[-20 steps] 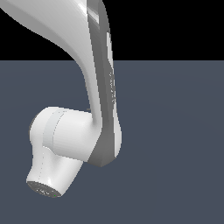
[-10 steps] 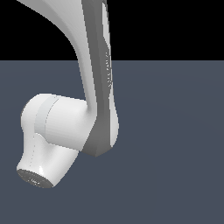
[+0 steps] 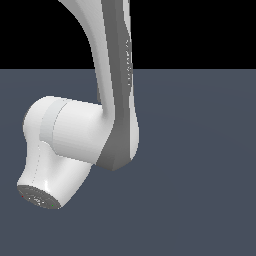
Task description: Turn on the faucet by rotating a designated handle.
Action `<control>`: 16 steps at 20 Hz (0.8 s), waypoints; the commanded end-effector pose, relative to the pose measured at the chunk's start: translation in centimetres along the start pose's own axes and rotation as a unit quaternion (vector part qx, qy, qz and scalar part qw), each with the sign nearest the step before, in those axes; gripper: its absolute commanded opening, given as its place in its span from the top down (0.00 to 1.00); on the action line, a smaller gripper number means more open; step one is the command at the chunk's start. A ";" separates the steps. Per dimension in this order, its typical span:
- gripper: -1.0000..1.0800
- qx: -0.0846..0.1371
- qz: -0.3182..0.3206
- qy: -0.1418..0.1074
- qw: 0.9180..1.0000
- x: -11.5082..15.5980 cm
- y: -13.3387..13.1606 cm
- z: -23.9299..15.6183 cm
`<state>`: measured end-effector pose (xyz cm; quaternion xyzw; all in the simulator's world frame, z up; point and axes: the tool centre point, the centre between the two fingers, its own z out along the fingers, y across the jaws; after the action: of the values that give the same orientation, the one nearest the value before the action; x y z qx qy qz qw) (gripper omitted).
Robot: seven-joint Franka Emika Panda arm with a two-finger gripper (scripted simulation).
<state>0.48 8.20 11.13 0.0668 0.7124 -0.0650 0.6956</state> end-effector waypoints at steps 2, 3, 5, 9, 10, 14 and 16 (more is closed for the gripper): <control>1.00 0.002 0.001 -0.010 1.000 -2.3 -0.6 0.0; 1.00 0.002 0.001 -0.011 1.000 -2.7 -0.7 0.0; 1.00 0.002 0.002 -0.011 1.000 -3.4 -0.9 0.0; 1.00 0.004 -0.002 0.006 1.000 -1.8 -1.6 0.0; 1.00 0.004 -0.001 0.004 1.000 -2.1 -1.9 0.0; 1.00 0.003 0.000 -0.001 1.000 -3.3 -3.2 0.0; 1.00 0.002 0.000 -0.004 1.000 -3.9 -3.8 -0.1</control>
<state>-0.05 6.07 13.39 0.0614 0.7190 -0.0583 0.6898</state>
